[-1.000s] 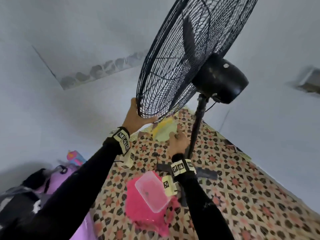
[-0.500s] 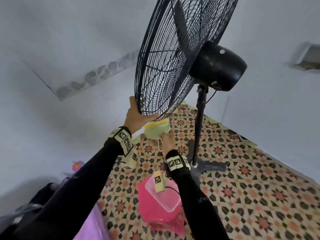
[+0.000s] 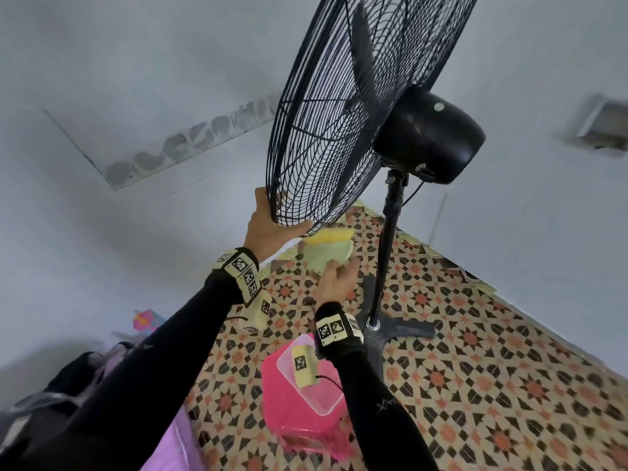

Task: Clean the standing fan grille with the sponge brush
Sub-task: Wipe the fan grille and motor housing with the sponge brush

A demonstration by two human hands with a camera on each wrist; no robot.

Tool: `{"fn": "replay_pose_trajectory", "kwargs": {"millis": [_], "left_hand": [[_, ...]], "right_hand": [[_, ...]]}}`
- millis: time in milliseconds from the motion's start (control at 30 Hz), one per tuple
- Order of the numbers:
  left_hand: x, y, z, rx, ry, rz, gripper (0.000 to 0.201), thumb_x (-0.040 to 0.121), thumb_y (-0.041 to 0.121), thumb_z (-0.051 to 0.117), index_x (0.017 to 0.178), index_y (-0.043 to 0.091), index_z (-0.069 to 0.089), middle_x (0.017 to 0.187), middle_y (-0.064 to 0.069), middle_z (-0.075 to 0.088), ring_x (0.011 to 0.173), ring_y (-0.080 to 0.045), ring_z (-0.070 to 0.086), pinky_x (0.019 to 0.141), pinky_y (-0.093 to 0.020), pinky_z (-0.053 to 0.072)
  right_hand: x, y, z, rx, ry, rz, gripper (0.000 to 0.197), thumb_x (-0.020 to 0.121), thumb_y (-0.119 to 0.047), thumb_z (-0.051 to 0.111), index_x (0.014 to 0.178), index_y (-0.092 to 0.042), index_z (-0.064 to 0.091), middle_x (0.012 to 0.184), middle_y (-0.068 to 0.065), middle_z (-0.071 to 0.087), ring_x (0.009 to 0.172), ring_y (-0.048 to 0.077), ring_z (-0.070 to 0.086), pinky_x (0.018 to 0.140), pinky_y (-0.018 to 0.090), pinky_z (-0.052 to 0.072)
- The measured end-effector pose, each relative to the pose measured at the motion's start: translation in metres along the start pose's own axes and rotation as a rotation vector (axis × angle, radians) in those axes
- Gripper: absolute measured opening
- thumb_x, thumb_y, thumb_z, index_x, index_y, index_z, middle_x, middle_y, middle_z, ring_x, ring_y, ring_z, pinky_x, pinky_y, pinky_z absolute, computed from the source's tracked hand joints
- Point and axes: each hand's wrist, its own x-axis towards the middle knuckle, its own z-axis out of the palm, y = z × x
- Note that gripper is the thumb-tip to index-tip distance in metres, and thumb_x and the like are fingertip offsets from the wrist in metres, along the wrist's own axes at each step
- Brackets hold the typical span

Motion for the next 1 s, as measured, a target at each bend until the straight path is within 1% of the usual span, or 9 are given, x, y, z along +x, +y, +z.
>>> {"fn": "replay_pose_trajectory", "kwargs": {"millis": [67,167,333,433,533,667,733,867,1000], "left_hand": [[-0.002,-0.003,0.001,-0.016,0.005,0.002,0.081,0.074,0.027,0.094,0.132,0.025,0.037,0.117,0.024,0.06,0.098,0.023,0.058,0.079,0.001,0.043],[-0.005,-0.004,0.004,-0.019,0.012,-0.001,0.081,0.074,0.029,0.094,0.131,0.029,0.036,0.118,0.026,0.058,0.099,0.024,0.057,0.081,-0.001,0.043],[0.001,0.002,0.002,-0.035,0.006,0.002,0.093,0.063,0.05,0.092,0.134,0.041,0.032,0.122,0.029,0.057,0.113,0.006,0.059,0.1,-0.028,0.048],[-0.001,-0.002,0.001,-0.078,-0.011,-0.019,0.096,0.061,0.055,0.092,0.134,0.054,0.03,0.131,0.03,0.055,0.125,0.008,0.054,0.111,-0.042,0.048],[-0.002,0.001,0.005,-0.138,-0.015,-0.039,0.103,0.063,0.053,0.095,0.143,0.042,0.03,0.139,0.031,0.05,0.13,0.017,0.047,0.118,-0.044,0.042],[-0.004,0.003,0.006,-0.143,0.009,-0.065,0.117,0.06,0.065,0.092,0.153,0.032,0.03,0.151,0.018,0.049,0.139,0.005,0.045,0.119,-0.045,0.039],[-0.006,0.003,0.007,-0.129,0.007,-0.092,0.126,0.061,0.064,0.092,0.16,0.025,0.024,0.155,0.015,0.047,0.143,0.001,0.043,0.122,-0.044,0.036],[-0.009,0.0,0.011,-0.103,0.041,-0.106,0.126,0.066,0.055,0.093,0.164,0.019,0.021,0.156,0.015,0.047,0.144,0.001,0.042,0.124,-0.046,0.034],[-0.006,0.001,0.018,-0.103,0.08,-0.1,0.12,0.062,0.051,0.094,0.159,0.021,0.031,0.155,0.013,0.048,0.141,0.002,0.045,0.121,-0.039,0.037]], "right_hand": [[0.001,0.002,0.001,-0.141,-0.102,0.028,0.038,0.097,-0.002,0.048,0.134,-0.005,0.043,0.108,0.011,0.063,0.07,0.01,0.074,0.055,0.029,0.061],[-0.001,-0.001,0.003,-0.311,-0.254,0.064,0.043,0.093,-0.013,0.053,0.134,0.0,0.048,0.101,0.014,0.068,0.081,0.029,0.073,0.062,0.034,0.062],[0.024,-0.009,-0.004,-0.246,-0.062,0.074,0.03,0.099,-0.009,0.05,0.129,-0.007,0.047,0.106,0.017,0.066,0.075,0.035,0.073,0.055,0.036,0.061],[0.025,-0.01,-0.005,-0.362,-0.242,0.132,0.04,0.098,-0.009,0.051,0.138,-0.009,0.045,0.121,0.018,0.06,0.069,0.013,0.066,0.054,0.027,0.058],[0.027,-0.01,-0.007,-0.363,-0.305,0.052,0.044,0.099,-0.004,0.049,0.142,-0.002,0.044,0.1,0.011,0.066,0.054,0.003,0.062,0.047,0.019,0.053],[0.023,-0.012,-0.014,-0.381,-0.245,-0.051,0.038,0.098,-0.005,0.049,0.136,-0.007,0.049,0.103,0.019,0.068,0.067,0.032,0.072,0.054,0.038,0.061],[0.024,-0.019,-0.014,-0.513,-0.384,0.001,0.047,0.099,-0.008,0.05,0.145,-0.013,0.044,0.115,0.019,0.066,0.08,0.038,0.072,0.064,0.034,0.062],[0.058,-0.038,-0.011,-0.48,-0.374,-0.007,0.049,0.099,-0.005,0.051,0.147,-0.001,0.041,0.092,0.003,0.062,0.067,0.024,0.069,0.059,0.023,0.06],[0.071,-0.054,-0.021,-0.468,-0.268,-0.208,0.046,0.099,-0.001,0.051,0.144,0.006,0.044,0.091,0.018,0.069,0.064,0.01,0.066,0.053,0.006,0.046]]}}
